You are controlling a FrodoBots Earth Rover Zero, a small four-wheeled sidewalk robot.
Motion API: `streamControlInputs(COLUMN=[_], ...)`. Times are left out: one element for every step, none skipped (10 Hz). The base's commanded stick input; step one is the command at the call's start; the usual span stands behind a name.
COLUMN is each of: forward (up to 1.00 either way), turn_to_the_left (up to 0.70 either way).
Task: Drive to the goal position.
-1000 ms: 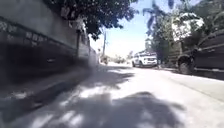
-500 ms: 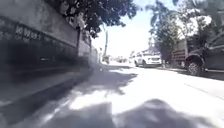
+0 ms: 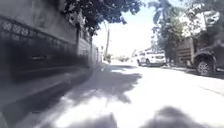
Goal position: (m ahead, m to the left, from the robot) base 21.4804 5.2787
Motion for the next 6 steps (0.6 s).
streamControlInputs(forward=[1.0, 1.0, 1.0, 1.0, 1.0, 1.0], turn_to_the_left=[-0.04, -0.04, -0.04, -0.04, -0.12, -0.31])
